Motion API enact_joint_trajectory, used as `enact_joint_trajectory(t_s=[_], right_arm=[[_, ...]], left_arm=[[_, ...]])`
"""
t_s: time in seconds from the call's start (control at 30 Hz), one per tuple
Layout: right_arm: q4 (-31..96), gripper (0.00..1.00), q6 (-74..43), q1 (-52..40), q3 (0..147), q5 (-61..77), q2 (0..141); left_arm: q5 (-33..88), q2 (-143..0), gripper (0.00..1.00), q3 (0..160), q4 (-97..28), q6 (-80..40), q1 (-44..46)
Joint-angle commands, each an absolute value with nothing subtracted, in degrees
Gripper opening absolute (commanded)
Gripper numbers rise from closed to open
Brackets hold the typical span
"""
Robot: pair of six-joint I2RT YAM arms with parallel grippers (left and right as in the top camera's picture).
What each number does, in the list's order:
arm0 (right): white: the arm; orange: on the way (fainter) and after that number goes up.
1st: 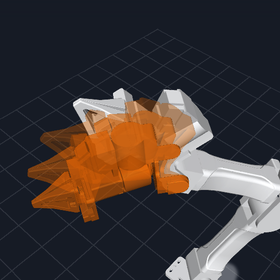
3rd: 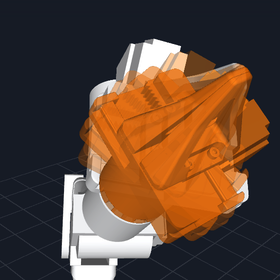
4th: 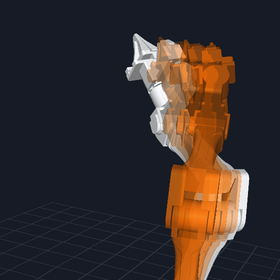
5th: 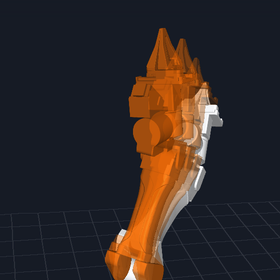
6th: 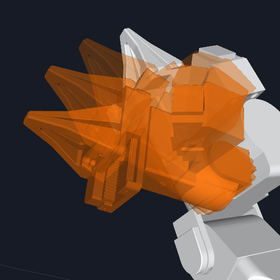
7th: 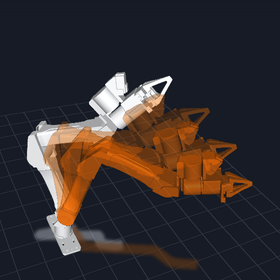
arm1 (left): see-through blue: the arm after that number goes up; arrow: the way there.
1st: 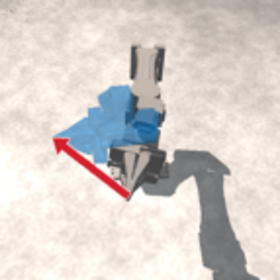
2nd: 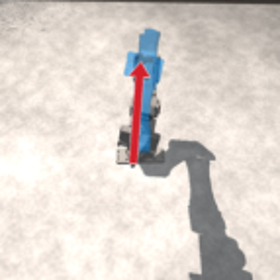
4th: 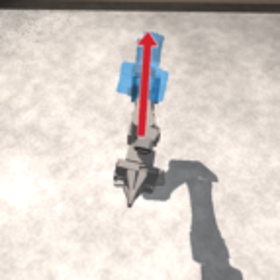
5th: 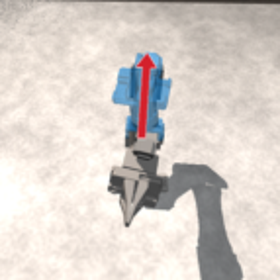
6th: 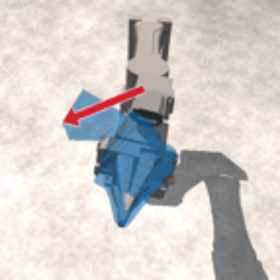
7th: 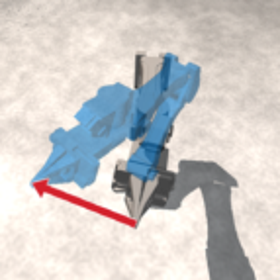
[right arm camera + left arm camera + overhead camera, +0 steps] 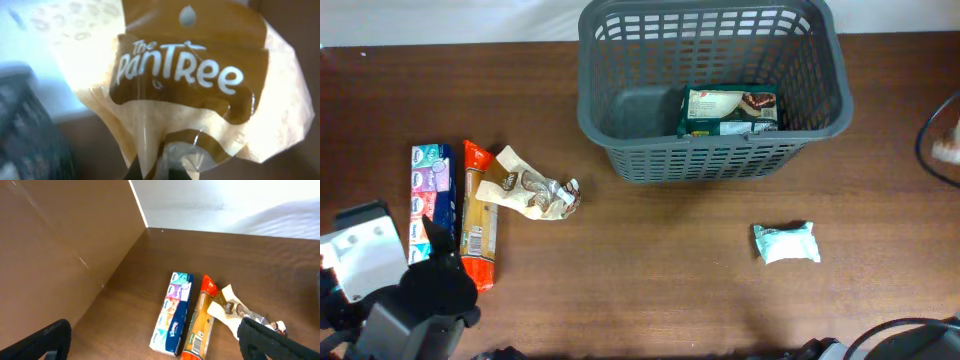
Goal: Pack container
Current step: 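Lift the Pantree bag into the basket and release it, then lower the right gripper onto the mint-green wet-wipe pack and grasp it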
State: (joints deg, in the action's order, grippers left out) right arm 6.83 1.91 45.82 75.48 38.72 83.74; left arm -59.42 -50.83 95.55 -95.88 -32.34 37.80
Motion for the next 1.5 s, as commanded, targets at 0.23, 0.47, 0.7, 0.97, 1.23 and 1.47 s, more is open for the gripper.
enact_joint_trajectory(t_s=[0.23,0.47,0.7,0.97,1.23,1.47], right_arm=[[-7.86,0.03,-14.48,21.96,92.79,46.65,89.38],[4.62,0.03,-9.80,9.13,94.08,46.74,93.91],[31.42,0.30,7.14,-0.10,94.08,37.74,97.76],[29.43,0.99,7.03,0.84,94.91,58.96,96.92],[35.35,0.99,-14.28,15.94,97.34,31.55,93.89],[72.84,0.99,-14.26,31.90,97.30,1.08,92.20]], left_arm=[[-60.27,-50.92,0.99,95.59,-95.24,-31.59,37.58],[-59.13,-50.92,0.99,95.57,-96.66,-31.59,37.58],[-57.63,-50.92,0.99,93.76,-96.66,-31.59,37.58],[-57.41,-50.92,0.99,92.60,-96.53,-31.59,37.58],[-57.41,-50.92,0.99,92.60,-96.66,-31.59,37.58],[-57.41,-50.92,0.99,92.60,-96.62,-31.59,37.58]])
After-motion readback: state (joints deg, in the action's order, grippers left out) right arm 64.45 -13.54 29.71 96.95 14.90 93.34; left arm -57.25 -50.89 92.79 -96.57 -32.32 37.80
